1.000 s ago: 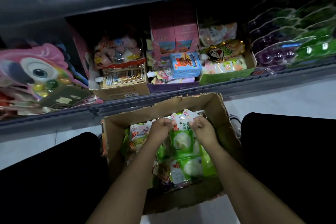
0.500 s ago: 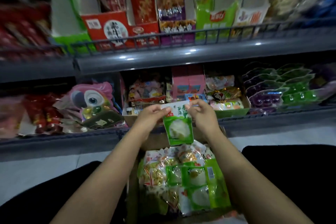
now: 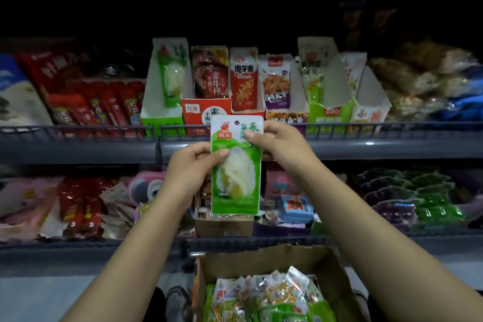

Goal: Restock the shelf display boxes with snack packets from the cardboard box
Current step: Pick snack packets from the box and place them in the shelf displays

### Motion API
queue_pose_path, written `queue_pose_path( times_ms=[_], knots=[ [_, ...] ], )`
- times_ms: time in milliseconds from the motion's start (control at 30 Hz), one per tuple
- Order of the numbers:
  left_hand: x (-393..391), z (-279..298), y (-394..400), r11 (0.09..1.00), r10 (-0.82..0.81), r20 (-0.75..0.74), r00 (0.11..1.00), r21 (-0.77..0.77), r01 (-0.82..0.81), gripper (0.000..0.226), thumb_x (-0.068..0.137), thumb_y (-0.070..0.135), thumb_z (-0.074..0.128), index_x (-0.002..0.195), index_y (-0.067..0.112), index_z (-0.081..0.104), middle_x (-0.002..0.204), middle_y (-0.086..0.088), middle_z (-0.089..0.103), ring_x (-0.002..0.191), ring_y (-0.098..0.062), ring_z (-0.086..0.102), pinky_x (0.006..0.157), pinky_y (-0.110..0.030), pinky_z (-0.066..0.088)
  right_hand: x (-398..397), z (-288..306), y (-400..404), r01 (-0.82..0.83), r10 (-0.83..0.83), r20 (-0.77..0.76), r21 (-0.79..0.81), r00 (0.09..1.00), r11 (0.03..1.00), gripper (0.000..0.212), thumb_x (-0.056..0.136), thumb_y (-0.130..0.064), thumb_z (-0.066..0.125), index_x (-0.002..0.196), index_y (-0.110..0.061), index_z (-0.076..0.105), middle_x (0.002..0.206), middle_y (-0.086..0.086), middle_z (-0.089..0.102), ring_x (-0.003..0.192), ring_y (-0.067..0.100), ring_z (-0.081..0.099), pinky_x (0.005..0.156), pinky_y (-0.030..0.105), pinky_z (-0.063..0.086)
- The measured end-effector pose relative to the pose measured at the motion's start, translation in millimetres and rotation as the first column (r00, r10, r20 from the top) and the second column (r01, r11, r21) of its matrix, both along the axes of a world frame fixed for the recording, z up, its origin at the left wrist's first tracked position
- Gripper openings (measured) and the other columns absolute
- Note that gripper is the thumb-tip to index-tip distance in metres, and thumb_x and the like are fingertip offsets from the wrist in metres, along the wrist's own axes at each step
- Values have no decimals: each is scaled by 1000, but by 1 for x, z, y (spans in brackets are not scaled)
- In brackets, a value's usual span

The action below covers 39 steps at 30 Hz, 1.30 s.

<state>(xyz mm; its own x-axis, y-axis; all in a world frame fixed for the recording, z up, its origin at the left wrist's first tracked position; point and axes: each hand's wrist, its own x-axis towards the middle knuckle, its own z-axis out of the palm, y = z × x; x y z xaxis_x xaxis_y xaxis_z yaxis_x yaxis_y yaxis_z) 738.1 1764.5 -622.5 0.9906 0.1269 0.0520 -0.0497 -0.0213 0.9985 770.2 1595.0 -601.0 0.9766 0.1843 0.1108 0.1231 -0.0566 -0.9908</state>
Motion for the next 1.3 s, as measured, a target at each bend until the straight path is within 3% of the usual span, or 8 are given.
queue_pose_path(
  times_ms=[167, 300, 400, 533, 733, 900, 1100, 1300],
  knots=[
    [6, 23, 11, 992, 126, 120, 985, -30, -123, 11, 83, 8, 67, 78, 18, 69, 72, 7, 73, 68, -7, 69, 65, -23, 57, 18, 30, 23, -120, 126, 29, -155, 992, 981, 14, 82, -11, 69, 96, -11, 70, 94, 1, 72, 79, 9, 69, 70, 21, 54],
    [17, 32, 23, 984, 173, 216, 961, 7, -179, 9, 86, 14, 65, 86, 22, 69, 86, 5, 74, 82, -8, 69, 73, -22, 56, 35, 49, 42, -91, 106, 64, -196, 992, 976, 23, 82, -10, 69, 105, -5, 68, 99, 3, 72, 85, 11, 69, 72, 22, 56],
    [26, 33, 38, 937, 228, 334, 915, 181, -300, 12, 91, 22, 59, 101, 24, 65, 97, 13, 67, 87, 3, 63, 78, -17, 52, 54, 63, 58, -25, 62, 150, -239, 987, 971, 17, 82, -12, 69, 98, -9, 70, 97, 2, 72, 82, 10, 68, 74, 23, 56],
    [39, 24, 64, 715, 260, 408, 875, 528, -458, 38, 96, 43, 43, 125, 23, 56, 125, 6, 56, 118, -14, 49, 107, -43, 32, 83, 83, 78, 39, 13, 208, -243, 978, 969, 6, 84, -15, 69, 88, -18, 68, 90, -5, 70, 74, 4, 65, 64, 19, 51],
    [45, 14, 83, 545, 194, 323, 926, 750, -376, 48, 97, 49, 27, 137, 27, 43, 130, 9, 54, 128, -6, 39, 116, -36, 0, 134, 110, 117, 157, -115, 252, -153, 961, 976, 24, 82, -12, 70, 106, -9, 67, 103, 6, 70, 86, 16, 67, 80, 28, 55],
    [48, 4, 91, 459, 167, 405, 899, 775, -434, 50, 94, 44, 28, 134, 22, 47, 119, 7, 58, 120, -13, 47, 114, -40, 8, 169, 121, 145, 254, -178, 302, -233, 937, 939, 19, 81, -21, 71, 97, -11, 70, 95, 6, 70, 87, 22, 67, 83, 35, 54],
    [53, 5, 96, 405, 108, 318, 942, 851, -334, 58, 94, 48, 21, 149, 30, 16, 155, 15, 16, 142, 0, 4, 113, -37, -18, 191, 116, 169, 274, -193, 323, -229, 927, 934, 28, 82, -23, 70, 104, -5, 68, 104, 11, 68, 96, 25, 64, 88, 38, 52],
    [55, 1, 95, 408, 94, 365, 926, 834, -371, 52, 96, 37, 40, 146, 32, 26, 136, 15, 41, 133, -3, 28, 112, -36, -9, 205, 109, 185, 241, -105, 312, -438, 944, 866, 33, 85, -26, 66, 113, -8, 63, 116, 10, 64, 107, 24, 60, 93, 32, 48]
  ],
)
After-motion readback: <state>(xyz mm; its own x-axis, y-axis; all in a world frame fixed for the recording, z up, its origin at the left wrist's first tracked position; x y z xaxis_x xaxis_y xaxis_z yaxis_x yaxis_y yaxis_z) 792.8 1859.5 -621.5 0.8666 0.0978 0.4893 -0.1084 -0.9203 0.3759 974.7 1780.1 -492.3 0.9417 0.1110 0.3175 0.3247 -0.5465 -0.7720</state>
